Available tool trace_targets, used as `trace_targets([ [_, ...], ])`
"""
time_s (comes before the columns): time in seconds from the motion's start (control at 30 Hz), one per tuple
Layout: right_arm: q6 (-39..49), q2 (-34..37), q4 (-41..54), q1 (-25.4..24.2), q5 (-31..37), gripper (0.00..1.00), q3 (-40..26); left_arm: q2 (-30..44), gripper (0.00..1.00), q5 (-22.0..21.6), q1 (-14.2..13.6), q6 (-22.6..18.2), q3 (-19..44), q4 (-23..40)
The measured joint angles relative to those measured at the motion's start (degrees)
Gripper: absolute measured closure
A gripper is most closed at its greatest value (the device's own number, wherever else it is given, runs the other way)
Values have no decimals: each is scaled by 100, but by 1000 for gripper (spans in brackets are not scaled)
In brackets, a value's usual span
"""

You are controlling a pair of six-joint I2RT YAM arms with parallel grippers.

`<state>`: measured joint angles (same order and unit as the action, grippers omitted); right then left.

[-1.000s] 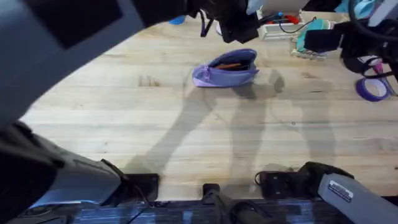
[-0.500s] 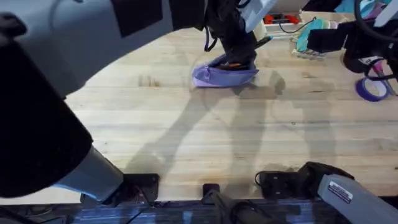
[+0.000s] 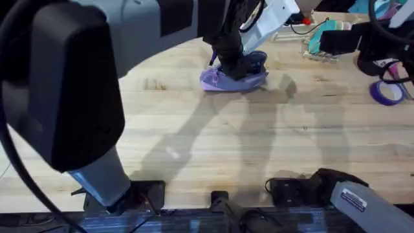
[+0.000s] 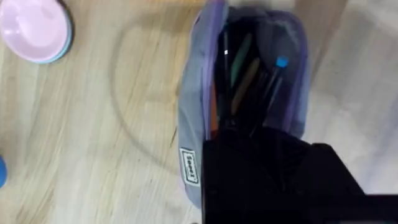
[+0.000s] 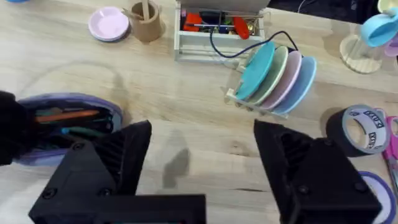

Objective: Unzip the bag, pick up the pens from the table one at a time and place them inside, then zip the bag closed.

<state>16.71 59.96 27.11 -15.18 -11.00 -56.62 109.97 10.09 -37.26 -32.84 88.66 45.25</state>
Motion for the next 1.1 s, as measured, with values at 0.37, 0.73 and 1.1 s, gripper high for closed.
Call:
trace_targets([
  [0.37, 0, 0, 2, 0, 0, 6, 0, 0, 9, -225, 33, -83, 0, -219],
  [0.73, 0, 0, 1, 0, 0, 5, 0, 0, 9, -228, 33, -81, 0, -267],
  [1.1, 0, -2, 0, 0, 0, 6, 0, 0, 9, -247, 33, -81, 0, -262],
])
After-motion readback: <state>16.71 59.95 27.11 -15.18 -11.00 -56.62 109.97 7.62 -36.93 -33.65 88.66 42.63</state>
